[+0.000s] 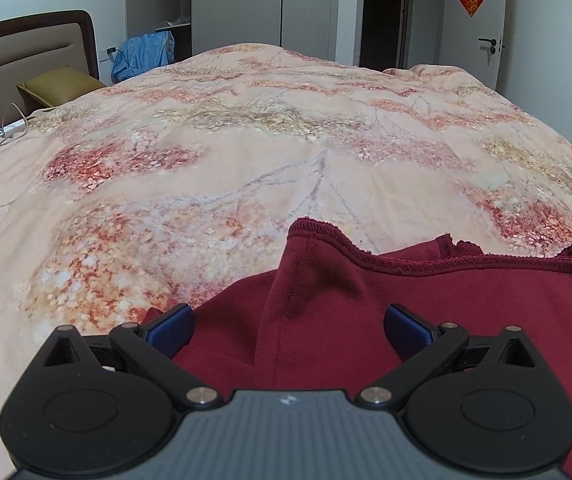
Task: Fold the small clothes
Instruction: 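Lay the hem down on the sweater and open both grippers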
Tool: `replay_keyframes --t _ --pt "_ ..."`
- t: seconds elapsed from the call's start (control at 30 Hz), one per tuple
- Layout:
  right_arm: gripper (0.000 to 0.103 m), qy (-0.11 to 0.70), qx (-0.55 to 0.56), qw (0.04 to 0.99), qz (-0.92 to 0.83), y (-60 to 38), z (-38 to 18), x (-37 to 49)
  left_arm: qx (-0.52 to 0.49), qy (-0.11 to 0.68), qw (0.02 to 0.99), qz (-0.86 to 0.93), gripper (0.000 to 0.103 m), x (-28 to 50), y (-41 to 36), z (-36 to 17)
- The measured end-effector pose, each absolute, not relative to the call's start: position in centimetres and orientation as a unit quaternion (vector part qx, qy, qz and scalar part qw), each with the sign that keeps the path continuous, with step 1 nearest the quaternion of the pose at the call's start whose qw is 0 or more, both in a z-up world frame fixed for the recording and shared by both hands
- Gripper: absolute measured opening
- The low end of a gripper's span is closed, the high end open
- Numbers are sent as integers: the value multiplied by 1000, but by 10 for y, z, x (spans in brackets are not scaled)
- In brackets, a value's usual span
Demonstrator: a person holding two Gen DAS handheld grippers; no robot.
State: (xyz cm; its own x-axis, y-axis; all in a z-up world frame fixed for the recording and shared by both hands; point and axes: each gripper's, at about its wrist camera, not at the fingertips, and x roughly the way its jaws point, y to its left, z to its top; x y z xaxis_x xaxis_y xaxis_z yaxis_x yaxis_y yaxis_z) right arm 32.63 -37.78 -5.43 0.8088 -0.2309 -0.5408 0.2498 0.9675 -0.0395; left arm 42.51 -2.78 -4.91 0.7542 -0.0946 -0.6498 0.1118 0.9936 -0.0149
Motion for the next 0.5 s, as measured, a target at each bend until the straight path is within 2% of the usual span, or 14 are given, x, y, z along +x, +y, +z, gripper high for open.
replay_keyframes --t 0.27,0.5 --pt "102 302 38 946 -113 -386 -44 328 13 379 925 -37 103 424 -30 -26" --pt "102 259 15 957 -128 -378 1 297 7 338 941 -32 103 393 -27 32"
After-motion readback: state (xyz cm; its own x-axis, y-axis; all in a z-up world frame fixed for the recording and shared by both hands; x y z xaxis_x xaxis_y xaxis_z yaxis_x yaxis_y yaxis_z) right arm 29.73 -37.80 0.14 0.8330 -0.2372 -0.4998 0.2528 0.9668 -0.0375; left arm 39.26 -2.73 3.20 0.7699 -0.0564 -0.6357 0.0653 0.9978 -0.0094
